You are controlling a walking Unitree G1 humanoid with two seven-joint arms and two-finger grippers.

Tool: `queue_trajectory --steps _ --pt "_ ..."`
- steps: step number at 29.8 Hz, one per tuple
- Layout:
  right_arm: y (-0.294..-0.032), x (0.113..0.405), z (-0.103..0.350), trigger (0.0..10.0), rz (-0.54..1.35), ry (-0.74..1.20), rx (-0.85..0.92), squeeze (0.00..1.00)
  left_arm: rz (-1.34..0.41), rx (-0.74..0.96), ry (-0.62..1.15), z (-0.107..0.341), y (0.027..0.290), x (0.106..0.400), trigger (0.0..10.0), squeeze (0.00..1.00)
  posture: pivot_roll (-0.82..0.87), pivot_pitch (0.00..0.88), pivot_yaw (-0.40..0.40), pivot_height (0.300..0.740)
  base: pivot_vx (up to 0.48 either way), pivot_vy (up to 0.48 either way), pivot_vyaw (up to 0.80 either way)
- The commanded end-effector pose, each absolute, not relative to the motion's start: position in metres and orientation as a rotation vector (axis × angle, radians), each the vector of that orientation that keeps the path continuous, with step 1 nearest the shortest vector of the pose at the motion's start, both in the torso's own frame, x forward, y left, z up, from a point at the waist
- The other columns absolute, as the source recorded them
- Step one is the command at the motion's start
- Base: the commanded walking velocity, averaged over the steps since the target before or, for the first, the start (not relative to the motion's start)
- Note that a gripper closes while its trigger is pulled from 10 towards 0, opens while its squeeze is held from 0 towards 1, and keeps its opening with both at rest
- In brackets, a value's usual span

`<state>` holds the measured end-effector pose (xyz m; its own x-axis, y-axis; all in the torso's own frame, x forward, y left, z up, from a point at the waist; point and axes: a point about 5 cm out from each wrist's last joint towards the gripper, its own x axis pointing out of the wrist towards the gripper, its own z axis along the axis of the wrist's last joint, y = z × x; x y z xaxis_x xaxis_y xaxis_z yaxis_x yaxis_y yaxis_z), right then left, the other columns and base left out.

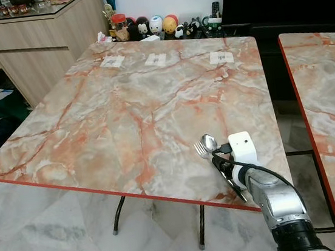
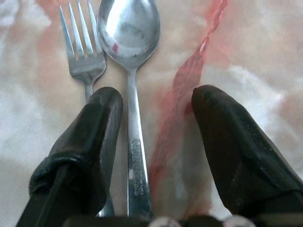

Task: Setting the table

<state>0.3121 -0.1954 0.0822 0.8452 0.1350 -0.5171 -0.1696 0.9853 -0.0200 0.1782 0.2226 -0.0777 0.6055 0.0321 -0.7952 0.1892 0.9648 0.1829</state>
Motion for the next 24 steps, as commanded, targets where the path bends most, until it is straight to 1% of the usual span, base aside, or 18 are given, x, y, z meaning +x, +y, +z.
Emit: queue_trajectory --steps 1,13,14,15,16,19,24 --pt "-0.194 0.314 0.081 10.0 0.163 0.546 -0.078 0.0 -0.095 0.266 0.921 -0.078 0.223 0.177 10.0 0.0 0.01 0.015 0.033 0.74 0.0 0.0 0.0" --pt "-0.186 0.311 0.074 10.0 0.219 0.554 -0.111 0.0 -0.093 0.261 0.923 -0.079 0.222 0.176 10.0 0.0 0.01 0.014 0.029 0.74 0.0 0.0 0.0" --pt "-0.184 0.312 0.074 9.6 0.228 0.541 -0.104 0.0 -0.092 0.262 0.925 -0.079 0.222 0.175 10.0 0.0 0.01 0.015 0.029 0.74 0.0 0.0 0.0" --pt "-0.184 0.312 0.074 9.6 0.228 0.541 -0.104 0.0 -0.092 0.262 0.925 -0.079 0.222 0.175 10.0 0.0 0.01 0.015 0.029 0.74 0.0 0.0 0.0" --pt "-0.182 0.311 0.075 0.0 0.233 0.533 -0.106 0.0 -0.091 0.262 0.926 -0.079 0.222 0.175 10.0 0.0 0.01 0.016 0.028 0.74 0.0 0.0 0.0" --pt "-0.177 0.309 0.074 0.0 0.268 0.534 -0.116 0.0 -0.09 0.26 0.926 -0.079 0.222 0.175 10.0 0.0 0.01 0.016 0.028 0.74 0.0 0.0 0.0" --pt "-0.179 0.309 0.071 0.0 0.256 0.545 -0.134 0.0 -0.092 0.259 0.924 -0.079 0.222 0.176 10.0 0.0 0.01 0.015 0.028 0.74 0.0 0.0 0.0"
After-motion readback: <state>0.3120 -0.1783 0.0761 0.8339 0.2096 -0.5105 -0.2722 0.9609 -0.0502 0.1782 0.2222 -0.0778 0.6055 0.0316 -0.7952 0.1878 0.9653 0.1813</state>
